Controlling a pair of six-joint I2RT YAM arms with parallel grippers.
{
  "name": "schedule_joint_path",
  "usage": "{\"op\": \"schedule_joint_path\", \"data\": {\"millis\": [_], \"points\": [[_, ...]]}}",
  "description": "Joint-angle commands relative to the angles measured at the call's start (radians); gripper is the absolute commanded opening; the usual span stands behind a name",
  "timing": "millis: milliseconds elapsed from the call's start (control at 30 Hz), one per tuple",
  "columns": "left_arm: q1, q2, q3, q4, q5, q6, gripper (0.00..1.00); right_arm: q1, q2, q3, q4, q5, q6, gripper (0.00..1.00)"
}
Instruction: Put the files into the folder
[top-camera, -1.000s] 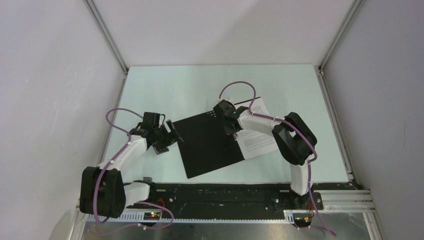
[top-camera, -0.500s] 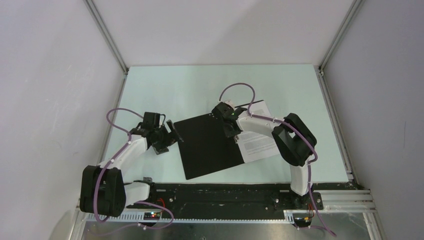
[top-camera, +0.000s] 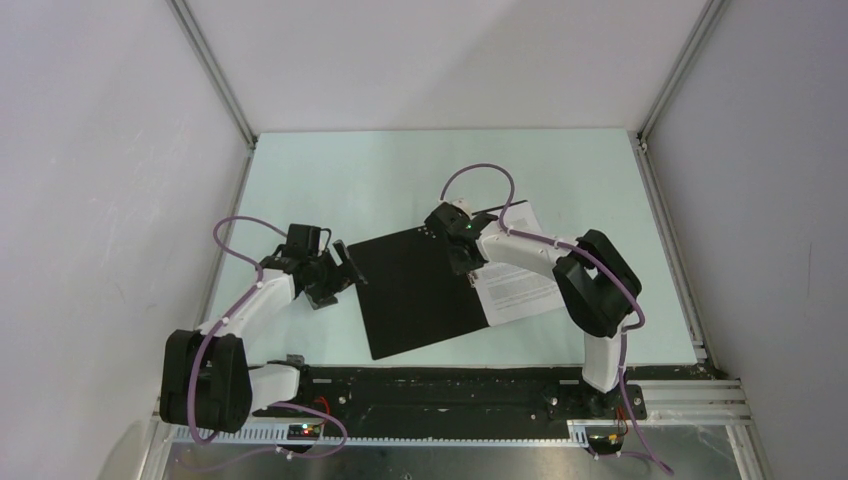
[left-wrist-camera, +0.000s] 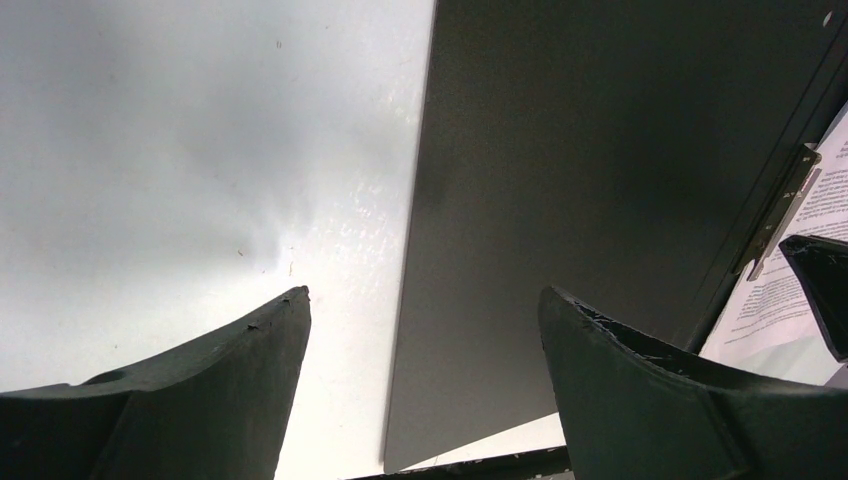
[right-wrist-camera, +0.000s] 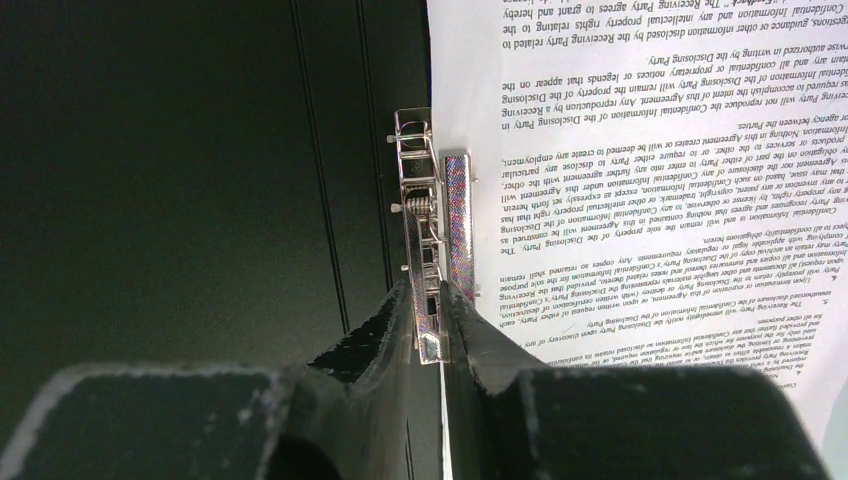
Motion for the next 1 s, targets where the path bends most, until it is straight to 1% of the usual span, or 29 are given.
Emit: {"op": "schedule_joint_path", "data": {"millis": [0, 267, 367, 400, 567, 800, 967], "points": [[0.005, -0.001, 0.013, 0.022, 0.006, 0.023, 0.89, 0.006, -0.002, 0.007, -0.013, -0.005, 0.021, 0.20], [0.005, -0.007, 0.002, 0.023, 0.006, 0.021, 0.89, 0.002, 0.045, 0.006, 0.014, -0.045, 0.021, 0.18], [0.005, -0.009, 0.000, 0.024, 0.005, 0.019, 0.89, 0.002, 0.062, 0.006, 0.011, -0.036, 0.021, 0.18], [0.004, -0.010, -0.001, 0.023, 0.004, 0.019, 0.89, 0.002, 0.065, 0.006, 0.048, -0.030, 0.022, 0.18], [0.005, -0.008, -0.003, 0.025, 0.004, 0.018, 0.89, 0.004, 0.062, 0.005, -0.003, -0.004, 0.024, 0.18], [0.005, -0.004, -0.005, 0.028, 0.003, 0.015, 0.89, -0.008, 0.060, -0.003, -0.011, 0.027, 0.027, 0.19], [0.005, 0.002, -0.005, 0.028, 0.004, 0.014, 0.89, -0.008, 0.064, -0.009, -0.008, 0.022, 0.028, 0.19]]}}
